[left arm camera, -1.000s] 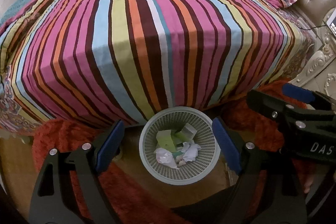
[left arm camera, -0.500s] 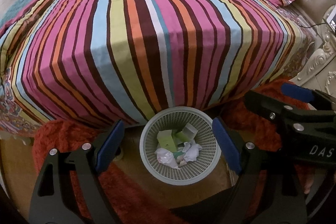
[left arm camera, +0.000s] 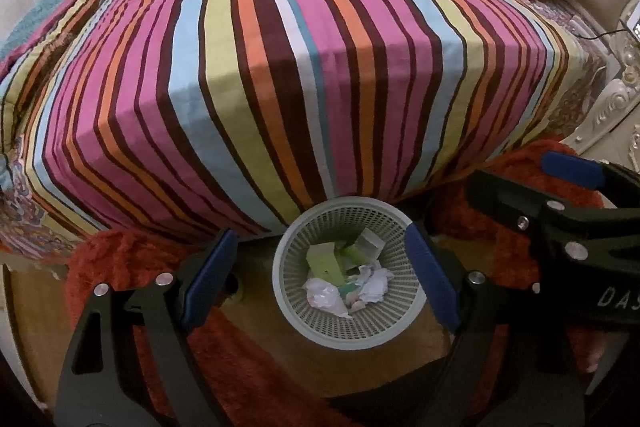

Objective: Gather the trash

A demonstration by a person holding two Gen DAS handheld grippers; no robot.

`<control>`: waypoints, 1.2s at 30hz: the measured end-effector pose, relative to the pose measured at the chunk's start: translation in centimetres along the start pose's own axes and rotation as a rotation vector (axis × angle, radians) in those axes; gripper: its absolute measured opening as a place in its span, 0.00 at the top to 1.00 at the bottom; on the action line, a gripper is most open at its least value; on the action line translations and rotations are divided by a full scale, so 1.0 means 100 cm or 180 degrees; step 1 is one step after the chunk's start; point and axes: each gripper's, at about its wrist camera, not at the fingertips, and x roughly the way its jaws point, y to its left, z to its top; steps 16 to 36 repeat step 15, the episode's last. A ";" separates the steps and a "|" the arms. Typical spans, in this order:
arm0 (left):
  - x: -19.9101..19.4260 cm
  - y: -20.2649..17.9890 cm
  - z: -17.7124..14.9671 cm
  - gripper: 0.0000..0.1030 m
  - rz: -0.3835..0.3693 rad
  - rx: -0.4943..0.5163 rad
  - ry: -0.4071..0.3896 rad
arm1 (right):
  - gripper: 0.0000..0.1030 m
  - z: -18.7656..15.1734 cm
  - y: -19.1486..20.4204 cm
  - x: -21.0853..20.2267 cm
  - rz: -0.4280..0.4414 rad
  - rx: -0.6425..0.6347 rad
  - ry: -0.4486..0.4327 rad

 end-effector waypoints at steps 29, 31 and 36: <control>0.003 0.008 0.003 0.13 -0.0112 -0.0112 0.0053 | 0.07 0.000 -0.005 0.000 0.0008 0.0014 -0.0008; 0.003 0.008 0.003 0.13 -0.0112 -0.0112 0.0053 | 0.07 0.000 -0.005 0.000 0.0008 0.0014 -0.0008; 0.003 0.008 0.003 0.13 -0.0112 -0.0112 0.0053 | 0.07 0.000 -0.005 0.000 0.0008 0.0014 -0.0008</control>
